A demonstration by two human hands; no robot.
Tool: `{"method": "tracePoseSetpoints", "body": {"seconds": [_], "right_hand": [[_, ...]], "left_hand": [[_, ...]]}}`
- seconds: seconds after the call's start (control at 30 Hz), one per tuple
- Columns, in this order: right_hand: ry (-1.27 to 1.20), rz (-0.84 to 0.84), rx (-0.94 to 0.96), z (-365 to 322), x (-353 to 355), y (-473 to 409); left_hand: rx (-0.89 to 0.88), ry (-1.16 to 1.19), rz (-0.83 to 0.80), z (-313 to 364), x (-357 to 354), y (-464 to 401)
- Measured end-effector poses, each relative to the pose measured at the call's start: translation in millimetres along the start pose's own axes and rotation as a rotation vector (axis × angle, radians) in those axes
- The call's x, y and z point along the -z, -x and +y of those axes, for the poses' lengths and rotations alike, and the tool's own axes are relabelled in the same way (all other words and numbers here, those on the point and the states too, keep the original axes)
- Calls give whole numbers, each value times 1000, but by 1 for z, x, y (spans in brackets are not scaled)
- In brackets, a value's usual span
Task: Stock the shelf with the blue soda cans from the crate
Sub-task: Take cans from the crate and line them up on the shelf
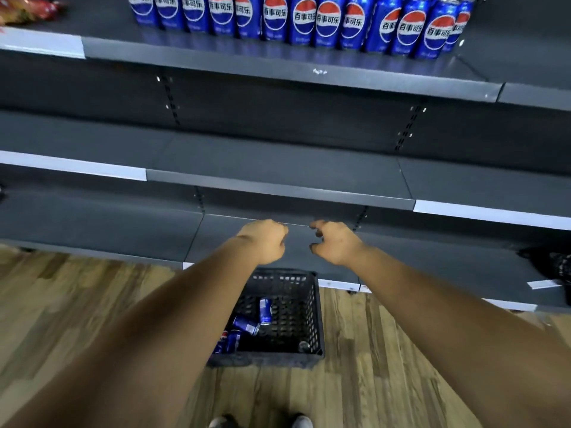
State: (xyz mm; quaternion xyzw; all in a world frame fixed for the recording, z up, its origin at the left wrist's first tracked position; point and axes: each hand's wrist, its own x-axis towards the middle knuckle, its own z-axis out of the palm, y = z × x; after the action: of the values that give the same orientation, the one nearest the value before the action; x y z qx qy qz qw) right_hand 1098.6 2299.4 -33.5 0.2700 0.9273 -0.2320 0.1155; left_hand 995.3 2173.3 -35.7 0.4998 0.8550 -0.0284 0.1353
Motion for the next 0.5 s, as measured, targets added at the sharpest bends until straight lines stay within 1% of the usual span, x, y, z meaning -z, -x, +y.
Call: {"method": "tracePoseSetpoints", "body": {"seconds": [0.1,0.27,0.4,0.5], "right_hand": [[38,7,18,-18,-13,1],[64,39,-9,-51,-36,-6],[-2,42,-24,-80,-60,-13],[-42,22,7,-100,-76,-14]], "left_hand": [[18,9,-14,-21,-5,12],[50,18,-27,-60,-17,29],[65,22,-54,-88,-27,42],[87,26,-78,-106,-36,47]]}}
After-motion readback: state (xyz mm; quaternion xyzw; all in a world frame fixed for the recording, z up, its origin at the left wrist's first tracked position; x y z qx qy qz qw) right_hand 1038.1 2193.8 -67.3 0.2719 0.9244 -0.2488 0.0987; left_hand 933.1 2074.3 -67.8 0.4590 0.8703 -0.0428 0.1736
